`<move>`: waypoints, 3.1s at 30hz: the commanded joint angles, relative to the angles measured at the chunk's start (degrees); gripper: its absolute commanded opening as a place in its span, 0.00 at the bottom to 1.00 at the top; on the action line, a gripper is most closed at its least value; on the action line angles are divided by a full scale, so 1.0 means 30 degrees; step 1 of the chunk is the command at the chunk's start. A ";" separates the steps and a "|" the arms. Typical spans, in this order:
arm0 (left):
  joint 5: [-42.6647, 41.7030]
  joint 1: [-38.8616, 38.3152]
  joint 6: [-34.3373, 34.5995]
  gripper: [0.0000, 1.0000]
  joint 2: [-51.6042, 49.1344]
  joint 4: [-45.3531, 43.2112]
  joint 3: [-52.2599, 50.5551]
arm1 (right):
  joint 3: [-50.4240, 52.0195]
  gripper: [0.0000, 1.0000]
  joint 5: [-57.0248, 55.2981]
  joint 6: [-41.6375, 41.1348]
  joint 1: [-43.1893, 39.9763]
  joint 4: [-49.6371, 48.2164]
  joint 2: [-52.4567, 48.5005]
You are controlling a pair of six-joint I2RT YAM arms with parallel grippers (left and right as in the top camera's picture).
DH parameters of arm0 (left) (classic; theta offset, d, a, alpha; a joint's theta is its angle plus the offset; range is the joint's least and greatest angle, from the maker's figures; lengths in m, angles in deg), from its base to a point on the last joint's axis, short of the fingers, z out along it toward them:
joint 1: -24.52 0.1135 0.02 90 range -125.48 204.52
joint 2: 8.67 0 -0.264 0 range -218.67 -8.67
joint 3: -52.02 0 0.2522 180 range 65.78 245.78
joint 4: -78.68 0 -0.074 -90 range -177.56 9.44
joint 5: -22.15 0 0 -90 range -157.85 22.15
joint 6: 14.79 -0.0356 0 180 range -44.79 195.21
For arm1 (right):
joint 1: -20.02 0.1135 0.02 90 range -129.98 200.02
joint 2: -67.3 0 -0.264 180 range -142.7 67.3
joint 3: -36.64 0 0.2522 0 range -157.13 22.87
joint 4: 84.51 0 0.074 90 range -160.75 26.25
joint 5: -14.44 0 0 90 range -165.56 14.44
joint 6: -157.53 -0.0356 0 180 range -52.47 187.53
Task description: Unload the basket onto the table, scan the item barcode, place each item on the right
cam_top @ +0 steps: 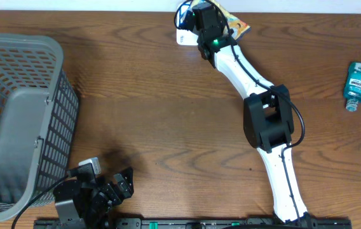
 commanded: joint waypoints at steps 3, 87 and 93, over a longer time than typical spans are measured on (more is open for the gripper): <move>-0.0197 0.0066 -0.0321 0.98 0.0029 0.0736 -0.0109 | -0.0459 0.01 -0.0350 -0.2164 -0.0787 0.2499 0.3395; -0.0197 0.0066 -0.0321 0.98 0.0029 0.0736 -0.0109 | 0.9238 0.99 1.1992 -1.9169 -0.8138 0.6688 2.5012; -0.0197 0.0066 -0.0321 0.98 0.0029 0.0736 -0.0109 | 0.9238 0.99 1.1985 -1.9169 -0.8131 0.7949 2.6367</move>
